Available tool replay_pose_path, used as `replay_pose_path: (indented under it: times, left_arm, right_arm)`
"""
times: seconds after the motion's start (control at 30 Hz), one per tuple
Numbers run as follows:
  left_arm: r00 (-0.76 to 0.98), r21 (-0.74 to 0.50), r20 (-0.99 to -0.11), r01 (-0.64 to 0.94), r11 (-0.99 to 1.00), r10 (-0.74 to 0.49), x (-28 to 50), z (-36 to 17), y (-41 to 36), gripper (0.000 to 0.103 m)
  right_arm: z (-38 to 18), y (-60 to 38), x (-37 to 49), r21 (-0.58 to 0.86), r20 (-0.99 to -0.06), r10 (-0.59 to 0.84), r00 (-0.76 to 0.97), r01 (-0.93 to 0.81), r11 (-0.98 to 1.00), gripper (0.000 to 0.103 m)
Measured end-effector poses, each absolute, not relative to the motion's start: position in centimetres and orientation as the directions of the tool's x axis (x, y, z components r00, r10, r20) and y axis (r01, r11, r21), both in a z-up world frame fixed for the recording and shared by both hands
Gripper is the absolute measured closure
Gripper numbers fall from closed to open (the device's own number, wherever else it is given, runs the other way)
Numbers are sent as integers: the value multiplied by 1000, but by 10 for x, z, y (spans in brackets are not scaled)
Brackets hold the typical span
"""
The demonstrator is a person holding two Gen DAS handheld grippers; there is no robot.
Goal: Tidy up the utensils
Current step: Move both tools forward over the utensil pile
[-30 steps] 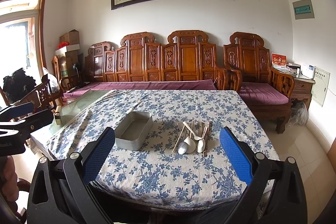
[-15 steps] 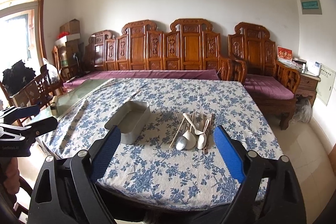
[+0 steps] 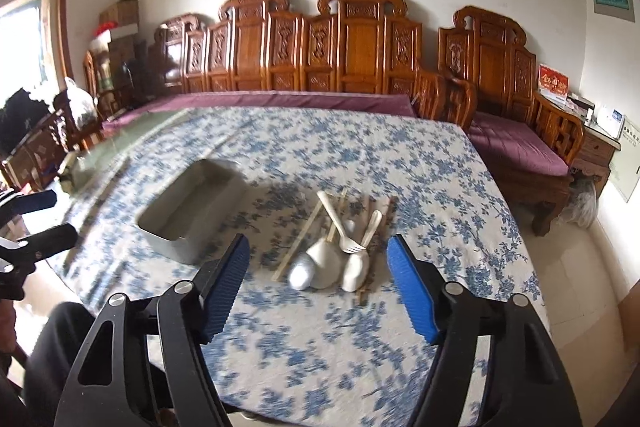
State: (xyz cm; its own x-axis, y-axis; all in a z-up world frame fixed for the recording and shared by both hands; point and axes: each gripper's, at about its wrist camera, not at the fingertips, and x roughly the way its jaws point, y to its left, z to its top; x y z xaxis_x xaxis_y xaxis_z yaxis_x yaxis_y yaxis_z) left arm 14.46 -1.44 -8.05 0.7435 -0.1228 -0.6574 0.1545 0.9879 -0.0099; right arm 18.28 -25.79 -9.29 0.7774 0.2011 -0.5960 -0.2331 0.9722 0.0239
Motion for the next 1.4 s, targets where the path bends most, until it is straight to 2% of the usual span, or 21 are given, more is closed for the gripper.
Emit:
replay_pose_path:
  times: [0.27,0.63,0.83,0.97,1.3,1.37,1.4]
  left_arm:
    - [689,3,-710,211,977,-147,181,-116,-38,7]
    - [625,14,-765,256,967,-154,223,-155,-66,7]
    - [595,13,-790,259,966,-149,241,-171,-76,7]
    - [581,13,-800,268,963,-151,248,-179,-82,7]
    - [558,9,-817,265,964,-146,268,-195,-89,7]
    - [552,6,-821,265,964,-146,272,-198,-91,7]
    - [549,6,-823,265,964,-146,274,-200,-93,7]
  right_arm:
    - [-152,-269,240,11,-704,182,686,-246,969,49]
    - [-196,-275,302,81,-758,243,605,-283,956,51]
    - [-207,-259,339,77,-778,275,565,-348,934,62]
    - [-222,-248,363,50,-816,247,522,-363,931,71]
    - [-246,-254,398,96,-870,240,430,-330,939,72]
    - [-247,-258,399,109,-876,246,416,-325,939,84]
    - [-248,-258,399,112,-875,249,415,-327,938,85]
